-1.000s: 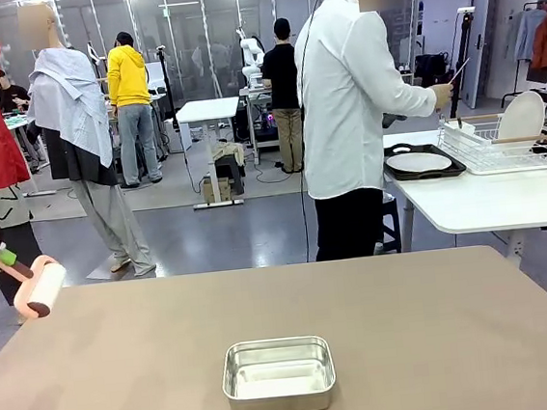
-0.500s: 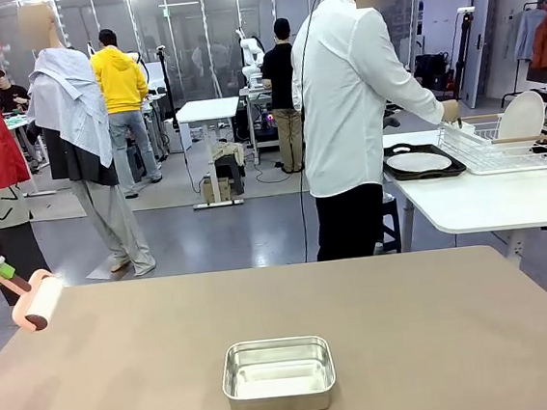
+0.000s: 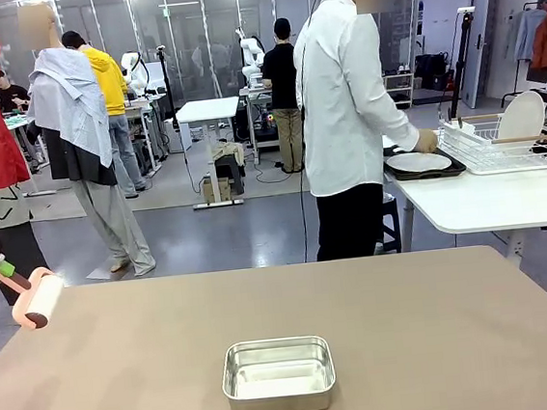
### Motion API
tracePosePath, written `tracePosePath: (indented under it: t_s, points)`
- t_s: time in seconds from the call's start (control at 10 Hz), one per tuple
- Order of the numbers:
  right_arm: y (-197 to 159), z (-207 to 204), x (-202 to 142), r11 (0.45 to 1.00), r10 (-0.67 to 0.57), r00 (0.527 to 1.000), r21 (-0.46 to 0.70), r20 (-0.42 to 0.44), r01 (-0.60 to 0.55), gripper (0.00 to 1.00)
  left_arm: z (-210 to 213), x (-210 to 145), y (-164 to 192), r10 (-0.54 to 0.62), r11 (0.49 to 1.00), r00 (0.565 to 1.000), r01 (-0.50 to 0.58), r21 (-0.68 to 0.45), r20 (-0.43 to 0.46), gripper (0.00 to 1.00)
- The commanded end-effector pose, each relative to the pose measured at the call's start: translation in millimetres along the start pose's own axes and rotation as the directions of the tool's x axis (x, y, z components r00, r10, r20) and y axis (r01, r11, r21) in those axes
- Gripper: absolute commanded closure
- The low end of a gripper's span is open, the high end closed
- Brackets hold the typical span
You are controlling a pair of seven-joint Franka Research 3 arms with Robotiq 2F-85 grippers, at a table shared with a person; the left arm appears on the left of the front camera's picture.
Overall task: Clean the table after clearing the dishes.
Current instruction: Place the Lint Roller back on top of the Airtight Container.
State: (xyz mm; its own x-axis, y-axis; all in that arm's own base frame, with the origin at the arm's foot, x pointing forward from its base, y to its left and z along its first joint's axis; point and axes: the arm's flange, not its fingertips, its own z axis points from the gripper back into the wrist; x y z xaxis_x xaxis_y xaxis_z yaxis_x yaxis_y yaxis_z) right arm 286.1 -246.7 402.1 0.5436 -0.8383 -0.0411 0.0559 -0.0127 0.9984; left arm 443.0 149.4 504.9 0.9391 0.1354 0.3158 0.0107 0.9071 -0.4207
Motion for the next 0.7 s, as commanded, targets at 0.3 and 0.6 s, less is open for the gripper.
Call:
tracePosePath:
  t_s: [0.3,0.6]
  points:
    - [3.0,3.4,-2.1,1.0,0.013,1.0,-0.004,-0.009,-0.013,0.0,12.7,31.6,-67.3,-0.246,0.969,0.968,0.246,0.006,-0.039,0.8]
    - [3.0,3.4,-2.1,1.0,0.013,1.0,-0.004,-0.009,-0.013,0.0,22.9,40.5,-181.8,-0.643,0.765,0.754,0.641,-0.06,-0.135,0.8]
